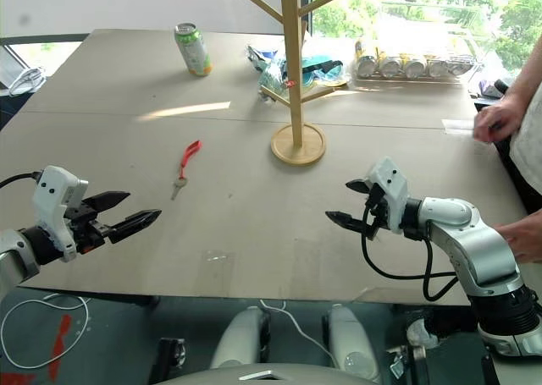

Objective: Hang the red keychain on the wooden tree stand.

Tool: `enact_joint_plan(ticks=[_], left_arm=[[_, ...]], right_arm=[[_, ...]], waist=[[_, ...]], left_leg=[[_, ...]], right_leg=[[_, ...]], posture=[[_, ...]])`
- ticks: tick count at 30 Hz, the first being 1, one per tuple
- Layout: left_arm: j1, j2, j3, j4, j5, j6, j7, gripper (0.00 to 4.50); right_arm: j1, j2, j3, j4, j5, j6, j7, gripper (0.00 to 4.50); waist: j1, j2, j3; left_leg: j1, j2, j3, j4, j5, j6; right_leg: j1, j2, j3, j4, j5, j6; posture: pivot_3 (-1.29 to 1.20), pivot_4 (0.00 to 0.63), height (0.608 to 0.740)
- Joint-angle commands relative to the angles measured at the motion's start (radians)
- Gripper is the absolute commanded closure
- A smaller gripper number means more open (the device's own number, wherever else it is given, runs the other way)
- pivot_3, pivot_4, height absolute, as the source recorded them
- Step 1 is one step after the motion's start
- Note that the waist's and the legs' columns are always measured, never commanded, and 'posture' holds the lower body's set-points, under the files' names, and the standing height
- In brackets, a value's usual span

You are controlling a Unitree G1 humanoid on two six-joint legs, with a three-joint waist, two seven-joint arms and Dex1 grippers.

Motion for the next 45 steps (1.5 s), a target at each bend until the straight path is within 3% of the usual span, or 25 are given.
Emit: enact_joint_plan(ticks=[1,7,13,26,32,38,41,44,45], left_arm=[[-0.033,-0.025,0.016,0.016,0.024,-0.021,0.066,0.0],[-0.198,-0.142,-0.029,0.105,0.127,-0.012,0.328,0.0],[-0.34,-0.253,-0.157,0.155,0.18,-0.032,0.433,0.0],[-0.609,-0.284,-0.389,0.539,0.35,-0.13,0.421,0.0],[-0.691,-0.3,-0.429,0.693,0.383,-0.193,0.374,0.0],[-0.72,-0.313,-0.446,0.726,0.388,-0.201,0.331,0.0],[-0.709,-0.319,-0.444,0.698,0.377,-0.172,0.317,0.79],[-0.675,-0.32,-0.444,0.637,0.365,-0.123,0.304,2.22],[-0.666,-0.32,-0.441,0.621,0.364,-0.109,0.305,2.51]], right_arm=[[0.007,0.018,-0.027,-0.039,0.024,-0.024,-0.007,0.04],[-0.072,0.062,-0.014,-0.075,0.08,-0.021,0.018,0.04],[-0.144,0.064,0.012,-0.04,0.082,-0.038,0.056,0.04],[-0.153,0.07,0.033,-0.067,0.083,-0.028,0.045,0.04],[-0.145,0.072,0.02,-0.083,0.097,-0.01,0.022,0.04],[-0.156,0.072,0.011,-0.091,0.114,0.009,0.001,0.04],[-0.157,0.071,0.009,-0.096,0.121,0.016,-0.006,0.0],[-0.163,0.069,0.008,-0.095,0.129,0.022,-0.016,0.0],[-0.164,0.069,0.007,-0.095,0.131,0.024,-0.018,0.0]], waist=[[0.0,0.0,0.0],[0.001,-0.001,0.0],[0.006,-0.002,0.0],[0.005,-0.002,0.0],[0.006,-0.002,0.0],[0.008,-0.002,0.0],[0.01,-0.002,0.0],[0.01,-0.002,0.0],[0.01,-0.002,0.0]], left_leg=[[0.0,0.0,0.0,0.0,0.0,0.0],[0.0,0.0,-0.001,0.001,0.0,0.0],[-0.001,-0.001,-0.002,0.002,0.0,0.0],[-0.001,-0.001,-0.004,0.003,0.0,0.0],[0.0,-0.001,-0.005,0.003,0.0,0.0],[-0.001,-0.001,-0.005,0.006,0.0,0.0],[-0.001,-0.001,-0.005,0.006,0.0,0.0],[-0.001,-0.001,-0.005,0.006,0.0,0.0],[-0.001,-0.001,-0.005,0.006,0.0,0.0]], right_leg=[[0.0,0.0,0.0,0.0,0.0,0.0],[0.0,0.001,-0.001,0.001,0.0,0.0],[0.002,0.0,-0.002,0.001,0.002,-0.003],[0.002,0.001,-0.003,0.003,0.003,-0.003],[0.002,0.001,-0.004,0.006,0.003,-0.003],[0.002,0.001,-0.004,0.007,0.003,-0.003],[0.002,0.001,-0.004,0.007,0.003,-0.003],[0.002,0.0,-0.004,0.007,0.003,-0.003],[0.002,0.0,-0.004,0.007,0.003,-0.003]], posture=[[0.0,0.15,0.732],[0.0,0.15,0.732],[0.0,0.15,0.732],[0.0,0.15,0.732],[0.0,0.15,0.732],[0.0,0.15,0.732],[0.0,0.15,0.732],[0.0,0.15,0.732],[0.0,0.15,0.732]])
